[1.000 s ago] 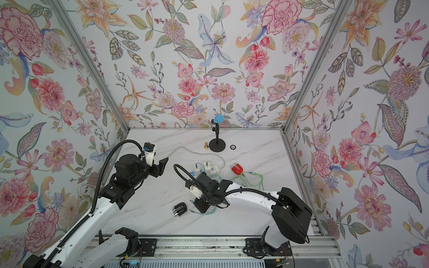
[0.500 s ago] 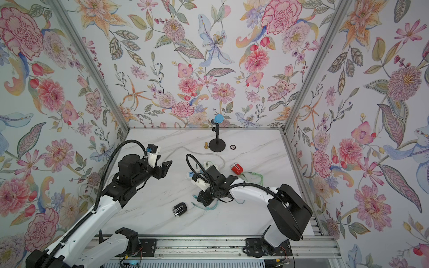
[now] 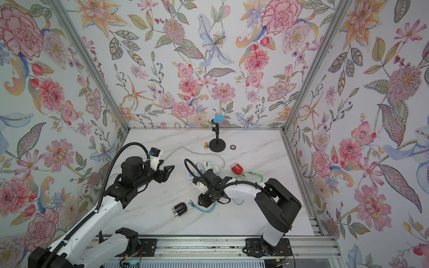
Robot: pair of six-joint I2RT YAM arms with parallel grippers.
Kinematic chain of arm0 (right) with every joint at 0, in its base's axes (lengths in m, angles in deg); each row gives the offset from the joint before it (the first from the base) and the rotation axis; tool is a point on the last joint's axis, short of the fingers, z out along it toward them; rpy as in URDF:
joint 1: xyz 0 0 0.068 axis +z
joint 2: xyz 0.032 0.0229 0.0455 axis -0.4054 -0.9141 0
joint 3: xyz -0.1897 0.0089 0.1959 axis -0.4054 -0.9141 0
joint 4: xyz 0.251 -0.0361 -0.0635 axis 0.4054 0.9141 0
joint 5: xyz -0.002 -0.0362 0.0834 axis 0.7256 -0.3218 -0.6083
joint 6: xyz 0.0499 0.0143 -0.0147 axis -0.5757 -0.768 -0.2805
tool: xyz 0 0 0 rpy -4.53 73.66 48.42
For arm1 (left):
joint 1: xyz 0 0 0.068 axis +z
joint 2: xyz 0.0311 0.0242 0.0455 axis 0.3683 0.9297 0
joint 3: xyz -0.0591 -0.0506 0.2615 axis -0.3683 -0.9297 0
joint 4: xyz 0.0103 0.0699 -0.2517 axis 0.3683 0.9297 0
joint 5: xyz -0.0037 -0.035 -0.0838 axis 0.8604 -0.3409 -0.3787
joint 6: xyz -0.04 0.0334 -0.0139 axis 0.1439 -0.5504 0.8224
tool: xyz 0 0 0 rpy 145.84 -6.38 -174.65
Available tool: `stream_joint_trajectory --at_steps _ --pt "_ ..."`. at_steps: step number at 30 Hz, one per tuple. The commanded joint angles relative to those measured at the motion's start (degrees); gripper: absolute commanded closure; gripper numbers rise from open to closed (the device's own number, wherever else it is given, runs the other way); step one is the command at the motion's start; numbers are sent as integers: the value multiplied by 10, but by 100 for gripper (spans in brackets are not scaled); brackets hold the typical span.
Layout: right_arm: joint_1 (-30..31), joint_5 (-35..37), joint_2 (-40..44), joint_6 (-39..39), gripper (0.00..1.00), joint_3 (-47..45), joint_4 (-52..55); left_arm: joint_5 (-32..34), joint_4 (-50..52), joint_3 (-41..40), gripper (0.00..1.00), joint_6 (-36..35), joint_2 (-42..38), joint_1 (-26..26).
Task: Charge the electric shaver
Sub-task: Place the charging cable at the center of the board, then pick up the charging cable from the center of the board.
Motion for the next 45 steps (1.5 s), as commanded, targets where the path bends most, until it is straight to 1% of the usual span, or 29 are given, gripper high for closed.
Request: stream_joint_trajectory --at_steps 1,5,9,12,15,19,22,27,36,40,45 --pt "4 32 15 4 70 11 18 -4 8 0 28 3 3 6" --pt "13 30 30 20 69 19 61 -3 10 3 28 1 7 6" --pt "54 65 44 45 68 30 114 5 15 4 28 -6 4 6" --pt "68 61 36 44 68 31 109 8 14 4 28 -8 4 6" --pt "77 77 17 43 68 41 97 14 14 4 28 -7 3 6" --pt "75 116 -22 44 73 71 91 19 17 6 28 -8 2 10" --pt "71 128 -47 43 76 91 85 24 18 7 28 -7 0 11" --pt "73 114 -65 44 76 105 71 24 19 9 27 -7 0 12" --pt "78 99 -72 40 68 109 62 20 21 16 28 -11 8 16" --pt "81 93 -70 41 68 112 61 20 21 16 28 -11 10 16" --pt "83 86 -86 40 72 108 46 20 20 16 28 -12 13 17"
